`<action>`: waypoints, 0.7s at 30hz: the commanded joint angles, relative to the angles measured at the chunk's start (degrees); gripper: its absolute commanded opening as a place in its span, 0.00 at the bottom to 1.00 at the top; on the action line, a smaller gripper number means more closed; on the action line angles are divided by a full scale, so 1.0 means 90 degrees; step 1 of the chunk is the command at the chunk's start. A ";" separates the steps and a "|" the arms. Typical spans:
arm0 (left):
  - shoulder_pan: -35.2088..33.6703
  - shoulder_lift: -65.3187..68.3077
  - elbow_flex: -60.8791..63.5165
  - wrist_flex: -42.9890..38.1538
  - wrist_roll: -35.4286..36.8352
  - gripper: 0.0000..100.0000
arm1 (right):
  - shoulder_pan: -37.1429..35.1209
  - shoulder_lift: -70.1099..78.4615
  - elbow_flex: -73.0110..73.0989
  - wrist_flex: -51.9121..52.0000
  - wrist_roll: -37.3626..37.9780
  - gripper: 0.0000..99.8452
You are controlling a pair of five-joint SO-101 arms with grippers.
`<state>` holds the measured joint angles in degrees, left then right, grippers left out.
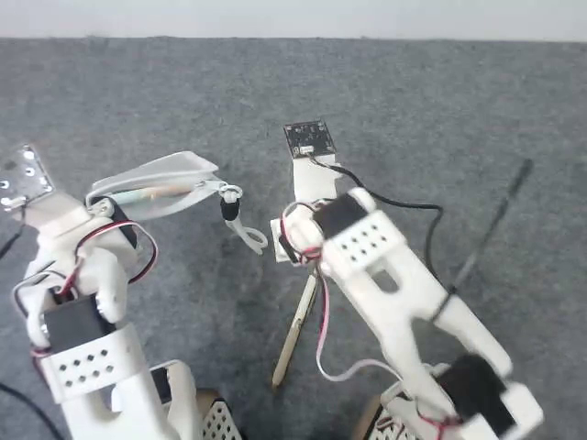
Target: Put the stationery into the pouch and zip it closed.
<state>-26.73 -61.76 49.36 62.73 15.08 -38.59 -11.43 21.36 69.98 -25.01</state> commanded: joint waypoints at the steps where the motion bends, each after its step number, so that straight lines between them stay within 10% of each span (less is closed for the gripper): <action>1: -0.0020 -0.0059 -0.0073 -0.0234 0.0078 0.01 | 0.0083 0.0415 -0.0527 0.0103 -0.0244 0.12; 21: -0.0020 -0.0059 -0.0073 -0.0234 0.0068 0.01 | 0.0034 0.2711 -0.0606 0.0034 0.0176 0.11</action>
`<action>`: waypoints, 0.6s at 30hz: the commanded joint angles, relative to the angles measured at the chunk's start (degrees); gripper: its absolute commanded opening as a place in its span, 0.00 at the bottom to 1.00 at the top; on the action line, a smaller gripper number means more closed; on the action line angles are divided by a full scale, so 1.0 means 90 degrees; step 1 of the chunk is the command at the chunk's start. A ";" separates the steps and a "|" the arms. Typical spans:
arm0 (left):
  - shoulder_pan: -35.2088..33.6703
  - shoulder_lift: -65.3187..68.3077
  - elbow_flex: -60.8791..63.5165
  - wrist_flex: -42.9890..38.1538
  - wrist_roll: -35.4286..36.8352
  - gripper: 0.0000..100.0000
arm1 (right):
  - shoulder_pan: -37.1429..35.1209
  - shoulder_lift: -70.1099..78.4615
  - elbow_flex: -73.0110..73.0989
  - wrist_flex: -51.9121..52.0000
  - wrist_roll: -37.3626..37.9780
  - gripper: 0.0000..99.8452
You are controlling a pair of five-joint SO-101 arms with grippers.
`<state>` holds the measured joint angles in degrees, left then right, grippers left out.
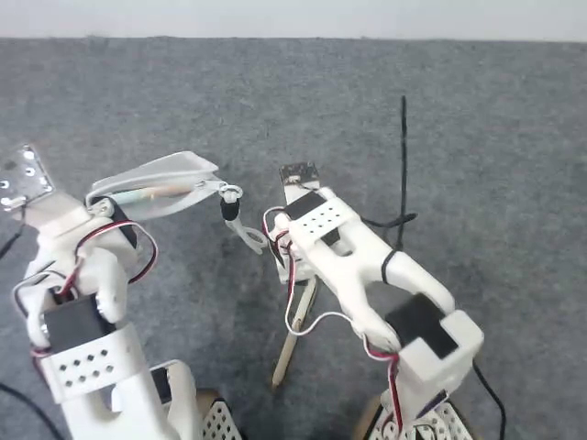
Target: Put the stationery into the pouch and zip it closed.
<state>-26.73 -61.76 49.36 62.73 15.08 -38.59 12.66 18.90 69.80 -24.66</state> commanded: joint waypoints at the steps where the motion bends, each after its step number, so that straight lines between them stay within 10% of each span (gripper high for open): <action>1: -0.0020 -0.0059 -0.0073 -0.0234 0.0068 0.01 | 0.0024 0.0112 -0.0332 0.0044 0.0147 0.11; 18: -0.0029 -0.0059 -0.0073 -0.0225 0.0068 0.01 | 0.0024 0.0278 -0.0342 -0.0151 0.0498 0.00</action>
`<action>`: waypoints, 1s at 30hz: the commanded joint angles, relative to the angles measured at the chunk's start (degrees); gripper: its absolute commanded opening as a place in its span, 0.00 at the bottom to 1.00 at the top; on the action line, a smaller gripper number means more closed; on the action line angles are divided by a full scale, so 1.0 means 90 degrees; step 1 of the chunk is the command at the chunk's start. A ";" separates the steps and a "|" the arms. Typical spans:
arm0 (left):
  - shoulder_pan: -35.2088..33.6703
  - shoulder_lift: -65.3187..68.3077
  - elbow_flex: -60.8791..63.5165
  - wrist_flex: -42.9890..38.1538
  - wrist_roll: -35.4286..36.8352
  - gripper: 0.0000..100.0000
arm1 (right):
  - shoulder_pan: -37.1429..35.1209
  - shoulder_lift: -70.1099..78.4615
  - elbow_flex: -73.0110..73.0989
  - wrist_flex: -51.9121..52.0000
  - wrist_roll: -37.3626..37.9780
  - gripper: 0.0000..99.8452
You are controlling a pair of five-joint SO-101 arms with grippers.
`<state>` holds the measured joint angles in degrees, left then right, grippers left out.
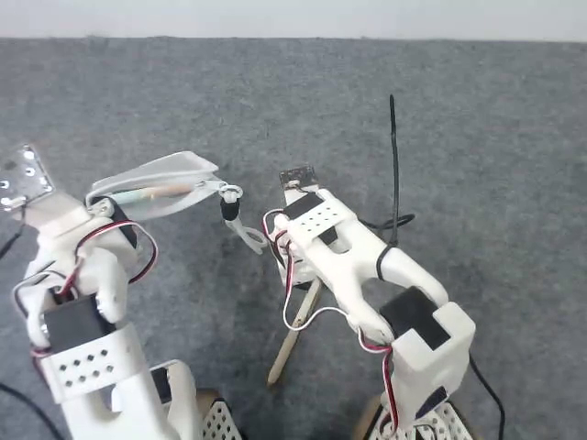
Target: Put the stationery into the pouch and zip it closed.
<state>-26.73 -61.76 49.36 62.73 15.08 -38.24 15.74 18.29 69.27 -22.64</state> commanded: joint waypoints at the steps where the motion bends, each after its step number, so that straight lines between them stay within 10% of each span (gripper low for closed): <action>1: -0.0029 -0.0059 -0.0073 -0.0225 0.0068 0.01 | -0.0015 -0.0063 -0.0313 -0.0083 0.0274 0.01; 30: -0.0029 -0.0059 -0.0073 -0.0225 0.0068 0.01 | 0.0044 -0.0259 -0.3946 0.3687 0.0283 0.01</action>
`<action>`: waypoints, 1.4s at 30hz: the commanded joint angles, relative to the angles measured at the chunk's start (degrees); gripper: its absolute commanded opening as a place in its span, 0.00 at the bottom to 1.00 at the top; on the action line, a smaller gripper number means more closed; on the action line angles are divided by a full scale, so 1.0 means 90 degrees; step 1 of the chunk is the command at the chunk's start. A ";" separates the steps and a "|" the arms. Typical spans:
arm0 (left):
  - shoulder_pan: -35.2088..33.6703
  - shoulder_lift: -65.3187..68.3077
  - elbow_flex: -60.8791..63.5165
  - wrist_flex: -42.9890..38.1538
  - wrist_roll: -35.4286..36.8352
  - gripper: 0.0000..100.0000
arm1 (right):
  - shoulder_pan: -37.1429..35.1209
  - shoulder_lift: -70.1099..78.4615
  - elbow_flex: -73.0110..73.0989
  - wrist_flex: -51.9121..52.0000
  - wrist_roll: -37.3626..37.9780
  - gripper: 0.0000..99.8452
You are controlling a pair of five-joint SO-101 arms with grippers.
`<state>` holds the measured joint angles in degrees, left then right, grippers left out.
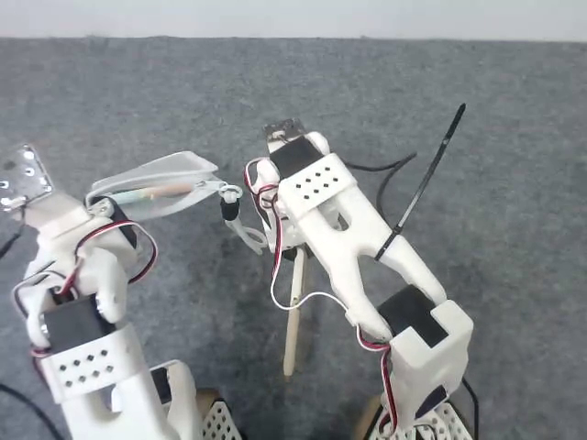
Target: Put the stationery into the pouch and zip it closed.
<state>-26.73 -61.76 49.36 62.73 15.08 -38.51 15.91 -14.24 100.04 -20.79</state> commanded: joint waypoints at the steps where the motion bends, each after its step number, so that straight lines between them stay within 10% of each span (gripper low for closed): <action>1: -0.0029 -0.0059 -0.0073 -0.0225 0.0068 0.01 | 0.0073 -0.0425 -0.0313 0.0278 0.0078 0.01; 24: 0.1084 -0.0068 -0.0083 -0.0195 -0.0205 0.01 | 0.0103 -0.4752 0.1084 0.0015 0.0049 0.01; 42: 0.1192 -0.0068 -0.0073 -0.0186 -0.0195 0.01 | 0.0073 -0.7136 0.2989 -0.3433 -0.1319 0.01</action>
<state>-16.18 -61.76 49.27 62.73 13.76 -38.59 -43.34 11.60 75.16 -28.70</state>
